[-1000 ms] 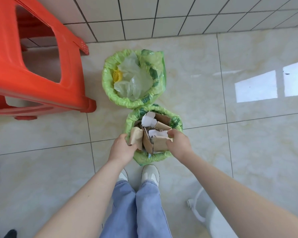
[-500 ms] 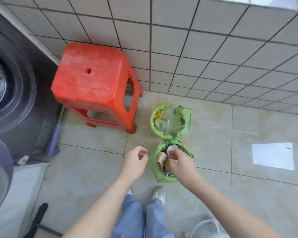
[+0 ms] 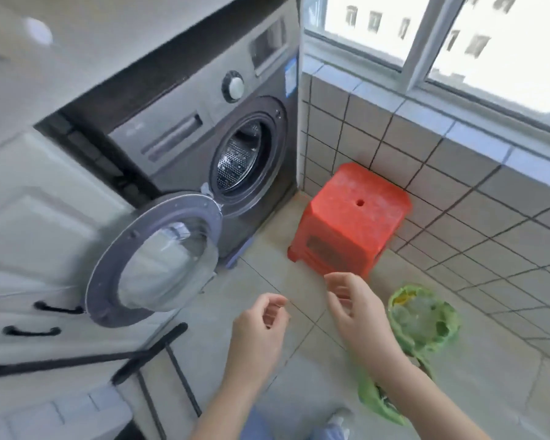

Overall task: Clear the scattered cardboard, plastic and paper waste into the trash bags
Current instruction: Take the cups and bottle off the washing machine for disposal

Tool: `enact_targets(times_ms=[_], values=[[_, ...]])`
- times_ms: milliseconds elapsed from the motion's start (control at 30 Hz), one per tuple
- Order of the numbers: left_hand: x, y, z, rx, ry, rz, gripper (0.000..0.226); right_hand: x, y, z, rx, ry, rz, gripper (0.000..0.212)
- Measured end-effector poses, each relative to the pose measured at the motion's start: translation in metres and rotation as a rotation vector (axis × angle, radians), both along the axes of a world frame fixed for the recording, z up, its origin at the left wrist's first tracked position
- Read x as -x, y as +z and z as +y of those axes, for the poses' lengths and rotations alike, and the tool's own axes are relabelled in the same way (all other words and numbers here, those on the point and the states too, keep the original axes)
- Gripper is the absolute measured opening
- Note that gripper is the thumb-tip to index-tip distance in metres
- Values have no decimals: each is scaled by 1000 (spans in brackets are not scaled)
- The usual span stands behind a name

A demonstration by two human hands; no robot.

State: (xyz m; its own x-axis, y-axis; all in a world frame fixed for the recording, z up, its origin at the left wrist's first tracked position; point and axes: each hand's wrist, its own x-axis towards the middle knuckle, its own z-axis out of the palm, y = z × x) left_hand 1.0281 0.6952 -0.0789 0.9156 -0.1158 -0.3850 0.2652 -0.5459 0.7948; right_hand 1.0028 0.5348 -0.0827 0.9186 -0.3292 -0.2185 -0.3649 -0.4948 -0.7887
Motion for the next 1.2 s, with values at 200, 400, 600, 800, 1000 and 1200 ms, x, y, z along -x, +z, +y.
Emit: enact_targets(times_ms=[200,400,600,800,1000,1200], values=[[-29,57,124,1,216,-146,23,-61,60,123,1,161,-109,23],[-58,109,226,-6,337,-287,17,-108,103,225,-75,266,-171,23],[-89,142,284,10,495,-372,20,-152,141,287,-111,403,-244,24],[-134,166,313,52,625,-450,19,-215,178,312,-76,527,-364,27],[-207,191,324,42,711,-550,17,-304,203,321,15,634,-493,26],[-272,205,331,3,852,-608,23,-380,224,321,179,736,-591,26]])
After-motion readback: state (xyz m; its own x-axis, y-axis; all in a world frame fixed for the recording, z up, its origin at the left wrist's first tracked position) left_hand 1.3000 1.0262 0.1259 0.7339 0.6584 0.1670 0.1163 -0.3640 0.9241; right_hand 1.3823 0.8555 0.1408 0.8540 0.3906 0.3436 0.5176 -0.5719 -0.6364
